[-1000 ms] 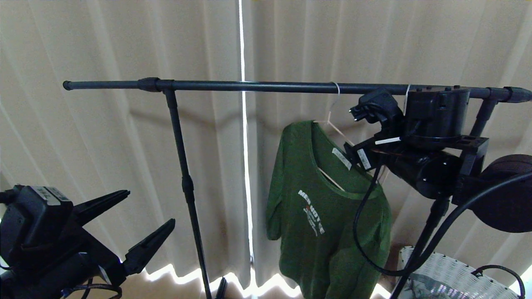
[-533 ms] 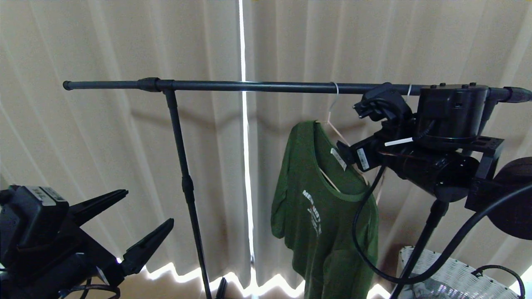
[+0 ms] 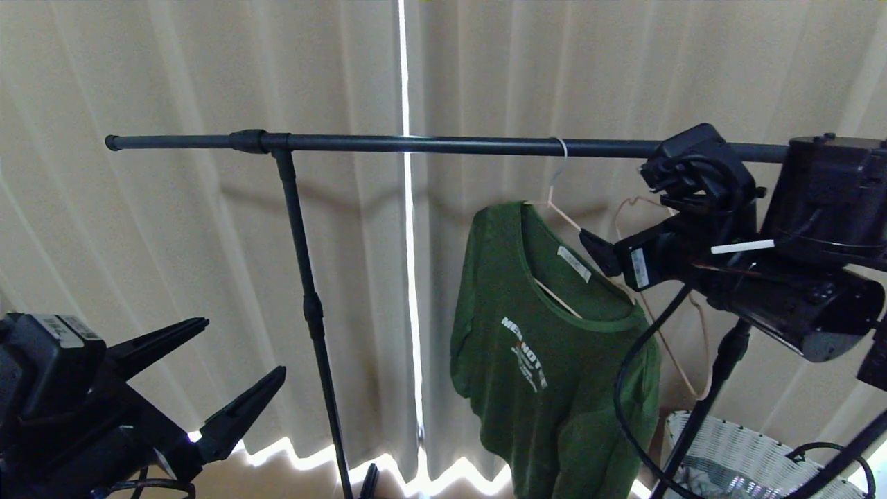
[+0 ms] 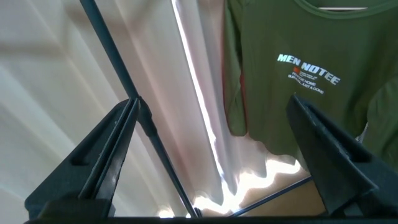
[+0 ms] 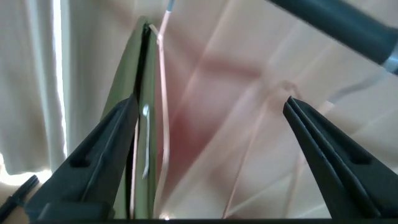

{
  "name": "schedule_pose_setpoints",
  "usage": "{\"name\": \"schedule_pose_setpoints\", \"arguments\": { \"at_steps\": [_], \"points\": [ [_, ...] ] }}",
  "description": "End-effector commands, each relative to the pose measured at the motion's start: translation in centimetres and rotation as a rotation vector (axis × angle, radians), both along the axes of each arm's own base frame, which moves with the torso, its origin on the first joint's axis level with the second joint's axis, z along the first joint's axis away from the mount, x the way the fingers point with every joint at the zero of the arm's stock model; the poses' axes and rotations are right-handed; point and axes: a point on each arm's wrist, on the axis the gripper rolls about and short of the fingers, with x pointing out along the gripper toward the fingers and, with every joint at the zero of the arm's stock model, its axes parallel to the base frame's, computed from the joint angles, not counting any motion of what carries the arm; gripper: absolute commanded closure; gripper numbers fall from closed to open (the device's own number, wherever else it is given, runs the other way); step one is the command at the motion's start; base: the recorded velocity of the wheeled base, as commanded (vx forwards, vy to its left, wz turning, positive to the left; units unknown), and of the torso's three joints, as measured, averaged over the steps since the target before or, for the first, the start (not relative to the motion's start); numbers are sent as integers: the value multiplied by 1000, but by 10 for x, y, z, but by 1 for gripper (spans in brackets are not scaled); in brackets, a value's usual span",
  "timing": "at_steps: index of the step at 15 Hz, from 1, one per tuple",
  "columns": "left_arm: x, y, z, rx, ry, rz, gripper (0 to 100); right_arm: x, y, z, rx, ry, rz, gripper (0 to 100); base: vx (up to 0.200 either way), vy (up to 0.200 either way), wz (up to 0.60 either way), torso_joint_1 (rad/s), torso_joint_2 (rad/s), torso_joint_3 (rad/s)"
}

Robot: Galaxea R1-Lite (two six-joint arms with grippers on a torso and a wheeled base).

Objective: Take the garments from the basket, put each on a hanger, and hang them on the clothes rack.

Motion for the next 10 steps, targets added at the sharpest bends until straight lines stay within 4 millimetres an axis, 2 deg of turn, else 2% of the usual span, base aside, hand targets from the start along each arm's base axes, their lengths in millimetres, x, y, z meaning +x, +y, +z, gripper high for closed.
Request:
{"name": "schedule_pose_setpoints", "arguments": {
  "at_steps": [1, 4, 6, 10],
  "points": [
    [0, 0, 0, -1, -3, 1, 0, -34, -25, 10, 27, -39, 10, 0, 0, 0, 0, 0, 0, 0],
    [-2, 2, 1, -5, -9, 9, 0, -58, -46, 16, 50, -77, -8, 0, 0, 0, 0, 0, 0, 0],
    [-7, 5, -1, -7, -12, 19, 0, -80, -72, 3, 29, -69, -78, 0, 0, 0, 0, 0, 0, 0],
    [-18, 20, -10, -2, 3, 108, 0, -102, -103, -9, 39, -84, -158, 0, 0, 0, 0, 0, 0, 0]
  ]
}}
